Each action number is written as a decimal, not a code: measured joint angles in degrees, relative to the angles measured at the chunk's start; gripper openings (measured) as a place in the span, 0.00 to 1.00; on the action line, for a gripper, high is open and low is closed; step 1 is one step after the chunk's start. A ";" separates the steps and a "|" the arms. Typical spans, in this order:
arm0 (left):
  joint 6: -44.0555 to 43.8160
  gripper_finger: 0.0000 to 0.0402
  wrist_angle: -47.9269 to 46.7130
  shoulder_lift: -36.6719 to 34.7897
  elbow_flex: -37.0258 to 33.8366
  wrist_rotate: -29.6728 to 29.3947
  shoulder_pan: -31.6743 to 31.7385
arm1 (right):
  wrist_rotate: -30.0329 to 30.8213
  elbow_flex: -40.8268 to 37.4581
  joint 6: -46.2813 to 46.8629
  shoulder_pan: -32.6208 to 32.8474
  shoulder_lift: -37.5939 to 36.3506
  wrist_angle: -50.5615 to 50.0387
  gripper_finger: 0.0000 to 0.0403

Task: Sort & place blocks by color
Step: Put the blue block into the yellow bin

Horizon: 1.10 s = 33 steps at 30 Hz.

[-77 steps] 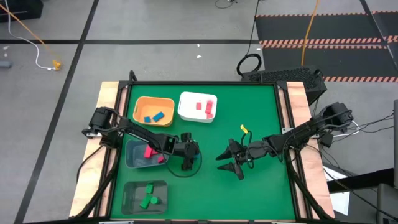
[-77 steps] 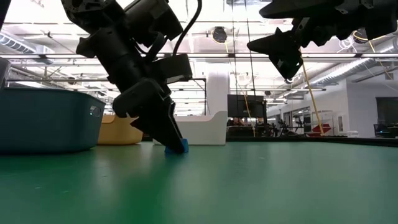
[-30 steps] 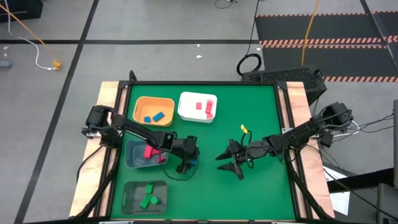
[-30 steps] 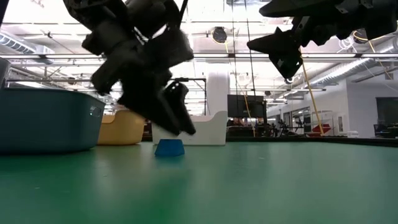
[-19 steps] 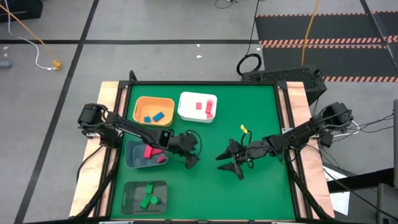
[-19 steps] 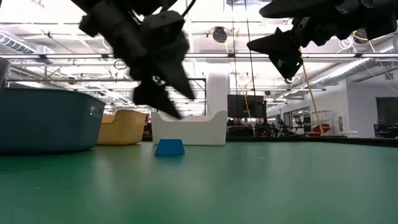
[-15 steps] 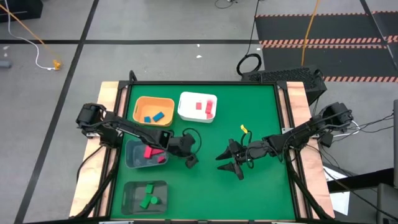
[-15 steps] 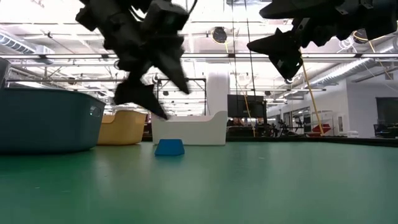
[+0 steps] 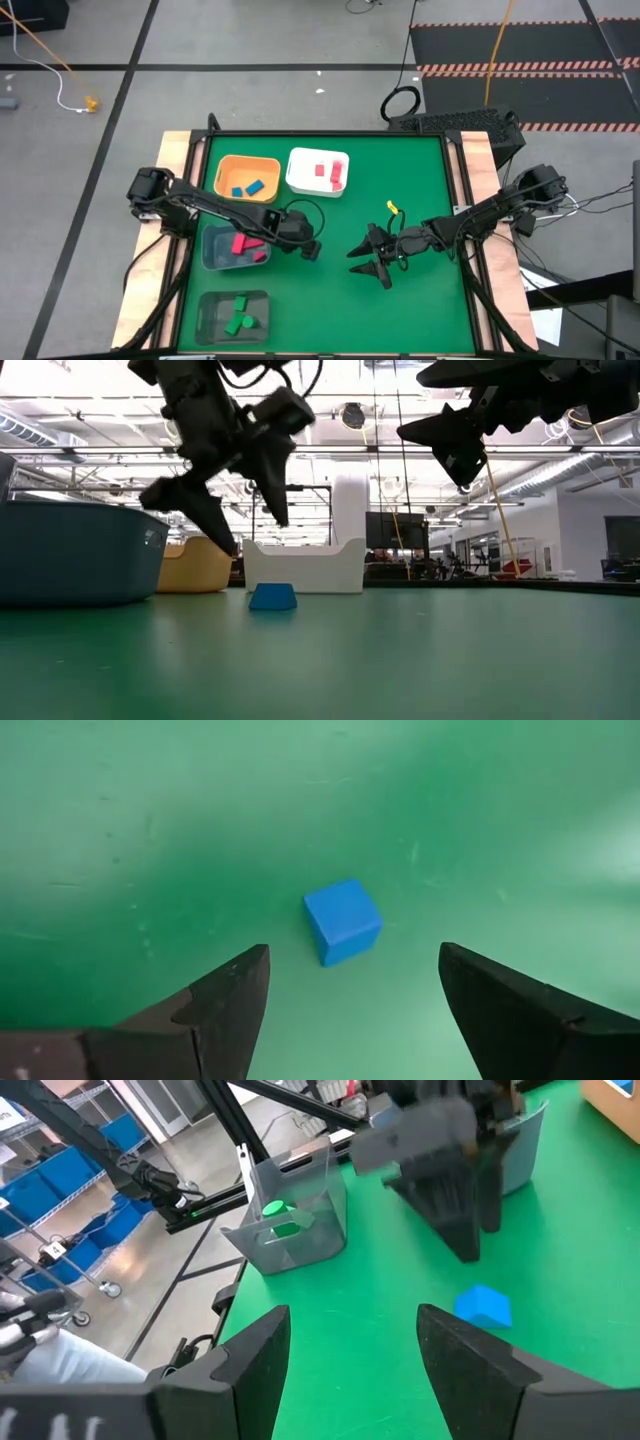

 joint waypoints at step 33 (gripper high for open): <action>-0.71 0.72 -14.53 8.75 15.34 -3.74 -3.14 | 0.00 0.00 0.01 0.00 -0.01 -0.01 0.52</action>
